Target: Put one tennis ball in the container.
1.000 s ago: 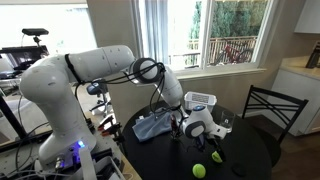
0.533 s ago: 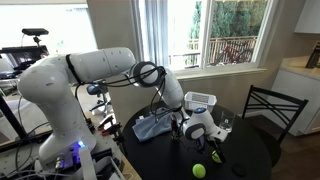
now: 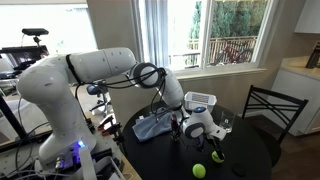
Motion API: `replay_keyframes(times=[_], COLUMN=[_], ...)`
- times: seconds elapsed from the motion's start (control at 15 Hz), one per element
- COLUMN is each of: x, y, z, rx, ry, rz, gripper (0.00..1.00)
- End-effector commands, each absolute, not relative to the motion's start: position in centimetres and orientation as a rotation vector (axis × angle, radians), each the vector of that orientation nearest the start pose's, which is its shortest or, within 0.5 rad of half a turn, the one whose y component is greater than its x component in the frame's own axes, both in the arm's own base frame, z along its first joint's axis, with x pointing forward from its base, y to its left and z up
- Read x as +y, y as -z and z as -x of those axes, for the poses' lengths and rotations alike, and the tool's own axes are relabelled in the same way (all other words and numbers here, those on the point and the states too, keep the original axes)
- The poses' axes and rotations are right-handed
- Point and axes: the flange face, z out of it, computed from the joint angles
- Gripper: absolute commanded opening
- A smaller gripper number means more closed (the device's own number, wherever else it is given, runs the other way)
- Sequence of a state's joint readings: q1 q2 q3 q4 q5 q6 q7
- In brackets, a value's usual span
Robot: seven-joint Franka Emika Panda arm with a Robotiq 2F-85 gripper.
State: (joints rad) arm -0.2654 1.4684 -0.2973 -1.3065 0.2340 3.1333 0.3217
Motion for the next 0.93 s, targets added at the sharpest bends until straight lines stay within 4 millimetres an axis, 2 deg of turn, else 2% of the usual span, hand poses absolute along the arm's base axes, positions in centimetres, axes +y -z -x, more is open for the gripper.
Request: replay_keyframes(times=[0.0, 0.27, 0.53, 0.87], x=[-33.9, -34.5, -33.9, -31.6], y=[9.1, 9.0, 6.6, 2.2], z=[-58.2, -58.0, -58.1, -58.5], rx=[1.319, 1.362, 1.350, 1.307], ry=[0.652, 0.642, 0.677, 0.740], rz=[3.006, 2.969, 2.915, 2.842], gripper=[0.67, 0.41, 0.37, 0.37])
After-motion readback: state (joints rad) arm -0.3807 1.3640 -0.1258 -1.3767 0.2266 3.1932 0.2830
